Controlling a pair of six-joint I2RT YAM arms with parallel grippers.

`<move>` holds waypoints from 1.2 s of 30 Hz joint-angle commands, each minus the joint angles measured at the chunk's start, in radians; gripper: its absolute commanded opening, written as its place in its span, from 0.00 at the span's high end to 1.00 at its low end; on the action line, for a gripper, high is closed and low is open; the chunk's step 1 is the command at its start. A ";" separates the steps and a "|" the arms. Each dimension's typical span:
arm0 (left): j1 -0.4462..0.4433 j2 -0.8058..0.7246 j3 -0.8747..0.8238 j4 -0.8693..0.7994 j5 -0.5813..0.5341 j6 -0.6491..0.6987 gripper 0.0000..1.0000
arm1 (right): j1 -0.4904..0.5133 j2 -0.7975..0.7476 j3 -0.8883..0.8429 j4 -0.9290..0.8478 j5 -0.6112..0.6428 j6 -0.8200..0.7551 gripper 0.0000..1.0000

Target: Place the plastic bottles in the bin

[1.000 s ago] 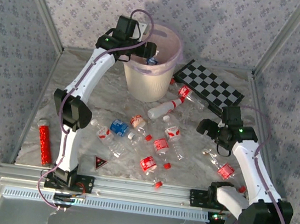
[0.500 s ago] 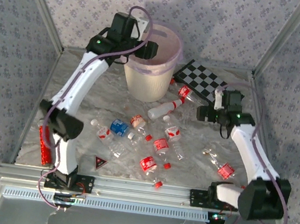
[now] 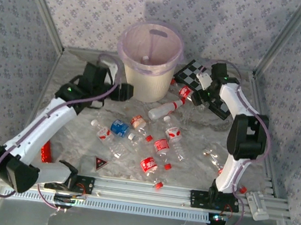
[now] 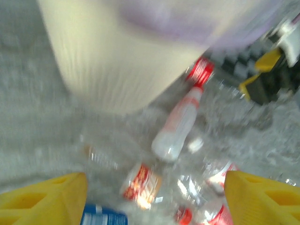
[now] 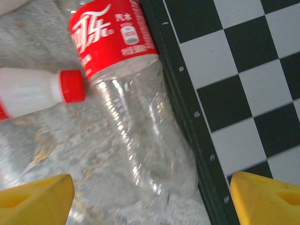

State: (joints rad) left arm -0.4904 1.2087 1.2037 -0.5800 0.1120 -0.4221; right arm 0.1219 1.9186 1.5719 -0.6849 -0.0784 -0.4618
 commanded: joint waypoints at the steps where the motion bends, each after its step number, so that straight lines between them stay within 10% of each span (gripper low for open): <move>1: 0.019 -0.101 -0.149 0.131 0.000 -0.176 0.25 | 0.004 0.069 0.070 -0.065 0.044 -0.075 0.11; 36: 0.043 -0.120 -0.280 0.212 0.000 -0.222 0.25 | 0.030 0.110 0.065 -0.071 0.057 -0.100 0.46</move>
State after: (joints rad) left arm -0.4526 1.1076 0.9188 -0.3912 0.1154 -0.6384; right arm 0.1467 2.0689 1.6463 -0.7288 -0.0196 -0.5655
